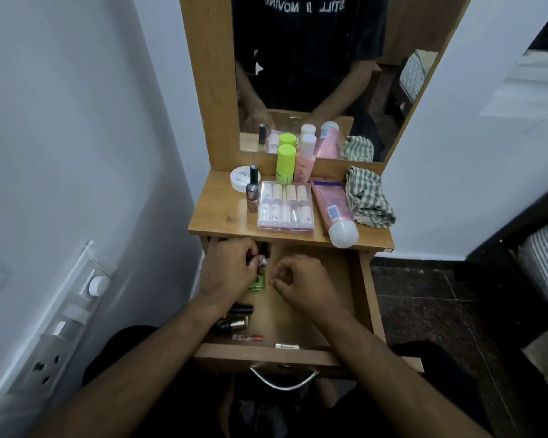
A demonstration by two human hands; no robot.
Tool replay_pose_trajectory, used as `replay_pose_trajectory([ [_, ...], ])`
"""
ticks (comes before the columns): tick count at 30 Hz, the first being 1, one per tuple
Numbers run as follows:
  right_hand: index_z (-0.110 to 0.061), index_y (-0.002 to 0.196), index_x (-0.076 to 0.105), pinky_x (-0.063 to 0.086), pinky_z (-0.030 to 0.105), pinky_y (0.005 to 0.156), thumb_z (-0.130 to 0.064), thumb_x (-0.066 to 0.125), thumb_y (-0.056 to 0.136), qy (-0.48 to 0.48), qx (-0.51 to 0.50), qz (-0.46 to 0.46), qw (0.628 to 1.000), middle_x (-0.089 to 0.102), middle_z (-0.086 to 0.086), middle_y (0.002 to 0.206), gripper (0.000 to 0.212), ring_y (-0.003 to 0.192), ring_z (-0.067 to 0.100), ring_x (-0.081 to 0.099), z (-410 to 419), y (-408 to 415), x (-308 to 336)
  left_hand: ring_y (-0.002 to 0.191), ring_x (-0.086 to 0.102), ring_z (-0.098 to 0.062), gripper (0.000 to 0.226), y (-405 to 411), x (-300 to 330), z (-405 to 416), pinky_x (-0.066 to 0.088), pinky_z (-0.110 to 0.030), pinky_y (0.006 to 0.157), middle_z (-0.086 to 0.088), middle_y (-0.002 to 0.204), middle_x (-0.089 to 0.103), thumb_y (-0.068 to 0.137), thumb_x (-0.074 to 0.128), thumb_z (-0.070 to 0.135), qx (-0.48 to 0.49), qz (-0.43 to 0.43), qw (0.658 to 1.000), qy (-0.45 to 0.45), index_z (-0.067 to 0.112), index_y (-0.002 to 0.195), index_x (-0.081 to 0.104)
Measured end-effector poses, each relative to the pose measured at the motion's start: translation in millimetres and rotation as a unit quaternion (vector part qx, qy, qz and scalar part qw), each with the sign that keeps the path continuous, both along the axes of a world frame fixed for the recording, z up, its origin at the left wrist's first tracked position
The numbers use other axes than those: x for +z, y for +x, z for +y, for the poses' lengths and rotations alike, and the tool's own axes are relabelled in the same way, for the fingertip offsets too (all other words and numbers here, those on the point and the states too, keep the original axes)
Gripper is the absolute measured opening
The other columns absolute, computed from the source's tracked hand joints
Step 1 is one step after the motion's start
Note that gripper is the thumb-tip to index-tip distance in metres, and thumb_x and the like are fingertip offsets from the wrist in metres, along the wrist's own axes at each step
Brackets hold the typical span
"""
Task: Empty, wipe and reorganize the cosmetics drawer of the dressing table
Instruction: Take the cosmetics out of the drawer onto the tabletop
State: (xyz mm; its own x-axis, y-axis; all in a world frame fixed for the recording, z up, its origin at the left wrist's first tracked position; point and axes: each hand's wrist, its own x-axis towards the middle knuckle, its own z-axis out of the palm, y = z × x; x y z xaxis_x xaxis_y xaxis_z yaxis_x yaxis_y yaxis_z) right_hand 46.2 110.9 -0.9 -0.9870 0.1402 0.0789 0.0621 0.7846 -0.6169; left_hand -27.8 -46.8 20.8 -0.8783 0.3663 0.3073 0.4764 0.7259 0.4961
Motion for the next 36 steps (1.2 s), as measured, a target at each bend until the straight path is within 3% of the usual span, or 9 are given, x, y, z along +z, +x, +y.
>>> replay_pose_trajectory([
  [6, -0.022, 0.101, 0.077, 0.052, 0.022, 0.076, -0.020, 0.078, 0.080, -0.011, 0.011, -0.077, 0.997, 0.075, -0.008, 0.092, 0.021, 0.084, 0.006, 0.067, -9, -12, -10, 0.088, 0.069, -0.024, 0.021, -12, -11, 2, 0.047, -0.028, 0.067, -0.001, 0.093, 0.075, 0.078, 0.079, 0.025, -0.051, 0.006, 0.996, -0.074, 0.019, 0.098, 0.075],
  [12, -0.019, 0.107, 0.074, 0.056, 0.033, 0.082, -0.027, 0.082, 0.079, 0.025, 0.026, -0.112, 0.993, 0.073, -0.001, 0.102, 0.031, 0.093, 0.017, 0.067, -12, -12, -11, 0.078, 0.067, -0.020, 0.014, -19, -20, 6, 0.051, -0.033, 0.069, 0.004, 0.078, 0.072, 0.079, 0.077, 0.033, -0.053, -0.025, 0.994, -0.093, 0.020, 0.081, 0.073],
  [15, -0.019, 0.110, 0.072, 0.052, 0.029, 0.079, -0.029, 0.083, 0.078, 0.031, 0.033, -0.117, 0.992, 0.071, -0.001, 0.104, 0.034, 0.095, 0.018, 0.065, -14, -12, -12, 0.080, 0.068, -0.018, 0.008, -18, -23, 7, 0.051, -0.032, 0.069, 0.003, 0.083, 0.074, 0.083, 0.074, 0.029, -0.058, -0.075, 0.990, -0.105, 0.022, 0.087, 0.075],
  [18, -0.029, 0.095, 0.063, 0.040, 0.026, 0.069, -0.027, 0.084, 0.079, 0.029, 0.048, -0.111, 0.992, 0.062, -0.004, 0.093, 0.026, 0.085, 0.014, 0.057, -16, -12, -11, 0.079, 0.069, -0.020, 0.007, -18, -22, 8, 0.052, -0.031, 0.065, 0.003, 0.082, 0.073, 0.080, 0.072, 0.021, -0.061, -0.104, 0.987, -0.105, 0.021, 0.086, 0.075],
  [20, -0.023, 0.097, 0.066, 0.035, 0.024, 0.069, -0.026, 0.083, 0.079, 0.042, 0.054, -0.105, 0.992, 0.065, 0.002, 0.096, 0.025, 0.082, 0.014, 0.053, -17, -12, -10, 0.074, 0.067, -0.018, 0.004, -18, -21, 7, 0.052, -0.032, 0.065, 0.004, 0.076, 0.071, 0.078, 0.069, 0.019, -0.065, -0.091, 0.989, -0.093, 0.020, 0.079, 0.072],
  [23, -0.015, 0.105, 0.069, 0.040, 0.026, 0.070, -0.027, 0.084, 0.079, 0.037, 0.050, -0.104, 0.993, 0.067, 0.003, 0.101, 0.032, 0.087, 0.018, 0.059, -17, -11, -9, 0.063, 0.061, -0.012, 0.009, -14, -18, 0, 0.053, -0.036, 0.062, 0.008, 0.065, 0.065, 0.078, 0.067, 0.025, -0.069, -0.038, 0.995, -0.056, 0.020, 0.070, 0.066],
  [26, -0.016, 0.106, 0.069, 0.042, 0.027, 0.071, -0.024, 0.085, 0.078, 0.009, 0.049, -0.102, 0.994, 0.063, -0.002, 0.093, 0.033, 0.083, 0.014, 0.056, -17, -11, -9, 0.062, 0.060, -0.006, 0.007, -6, -9, -8, 0.054, -0.036, 0.057, 0.011, 0.067, 0.065, 0.080, 0.072, 0.027, -0.086, -0.035, 0.995, -0.026, 0.024, 0.077, 0.066],
  [31, -0.015, 0.111, 0.070, 0.038, 0.024, 0.070, -0.024, 0.084, 0.080, 0.010, 0.058, -0.098, 0.993, 0.070, 0.002, 0.106, 0.035, 0.084, 0.010, 0.053, -19, -10, -8, 0.075, 0.065, -0.002, 0.015, 18, 10, -22, 0.052, -0.016, 0.064, 0.018, 0.077, 0.067, 0.079, 0.081, 0.019, -0.102, -0.038, 0.991, 0.082, 0.025, 0.089, 0.071],
  [36, -0.021, 0.124, 0.066, 0.056, 0.035, 0.084, -0.027, 0.086, 0.078, -0.014, 0.049, -0.107, 0.993, 0.067, -0.001, 0.114, 0.050, 0.097, 0.015, 0.064, -21, -10, -10, 0.075, 0.067, -0.003, 0.019, 21, 37, -35, 0.052, -0.012, 0.067, 0.013, 0.081, 0.071, 0.080, 0.083, 0.016, -0.029, -0.029, 0.973, 0.226, 0.020, 0.096, 0.074],
])
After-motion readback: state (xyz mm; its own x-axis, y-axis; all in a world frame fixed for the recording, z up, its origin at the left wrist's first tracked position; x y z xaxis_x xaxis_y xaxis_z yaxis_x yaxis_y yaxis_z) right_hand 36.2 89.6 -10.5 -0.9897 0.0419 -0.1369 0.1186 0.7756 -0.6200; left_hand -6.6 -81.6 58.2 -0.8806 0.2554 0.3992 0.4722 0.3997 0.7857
